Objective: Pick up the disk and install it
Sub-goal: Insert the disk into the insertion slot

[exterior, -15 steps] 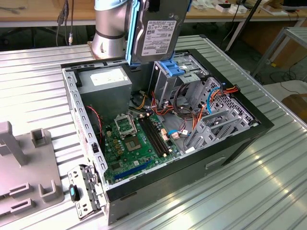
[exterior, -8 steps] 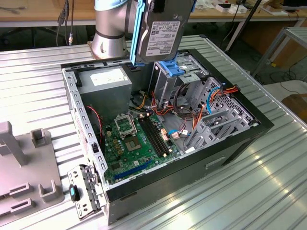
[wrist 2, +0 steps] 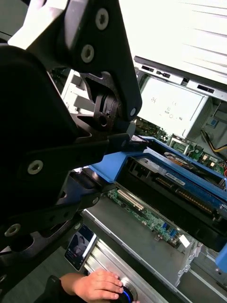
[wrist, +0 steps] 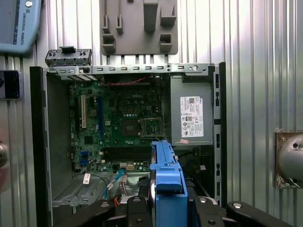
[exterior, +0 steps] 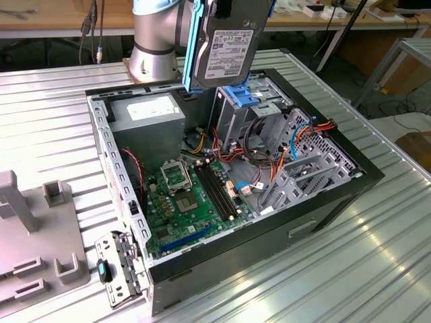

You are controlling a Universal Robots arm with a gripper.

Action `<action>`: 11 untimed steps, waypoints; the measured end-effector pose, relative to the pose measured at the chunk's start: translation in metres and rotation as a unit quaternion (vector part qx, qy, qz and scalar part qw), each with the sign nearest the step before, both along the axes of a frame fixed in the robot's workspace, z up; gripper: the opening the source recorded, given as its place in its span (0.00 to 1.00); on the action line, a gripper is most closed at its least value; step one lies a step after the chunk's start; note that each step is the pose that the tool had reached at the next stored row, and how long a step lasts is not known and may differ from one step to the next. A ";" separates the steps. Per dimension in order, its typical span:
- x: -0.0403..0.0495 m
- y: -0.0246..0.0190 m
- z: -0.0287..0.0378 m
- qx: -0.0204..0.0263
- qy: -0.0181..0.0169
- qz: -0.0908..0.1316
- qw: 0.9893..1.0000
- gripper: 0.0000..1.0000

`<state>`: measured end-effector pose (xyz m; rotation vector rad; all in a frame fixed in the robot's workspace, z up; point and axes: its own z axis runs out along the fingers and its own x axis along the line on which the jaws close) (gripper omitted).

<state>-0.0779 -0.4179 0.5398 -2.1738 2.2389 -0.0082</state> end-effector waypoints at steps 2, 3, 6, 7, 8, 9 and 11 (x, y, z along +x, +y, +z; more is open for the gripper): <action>0.0000 0.0000 0.0000 0.000 0.000 0.000 1.000 0.37; 0.0000 0.0000 0.0000 0.000 0.000 0.000 1.000 0.37; 0.0000 0.0000 0.0000 0.000 0.000 0.000 1.000 0.37; 0.0000 0.0000 0.0000 0.000 0.000 0.000 1.000 0.37; 0.0000 0.0000 0.0000 0.000 0.000 0.000 1.000 0.37; -0.0001 -0.0004 0.0000 0.000 0.000 0.000 1.000 0.37; 0.0000 -0.0032 -0.0001 0.000 0.000 0.000 1.000 0.37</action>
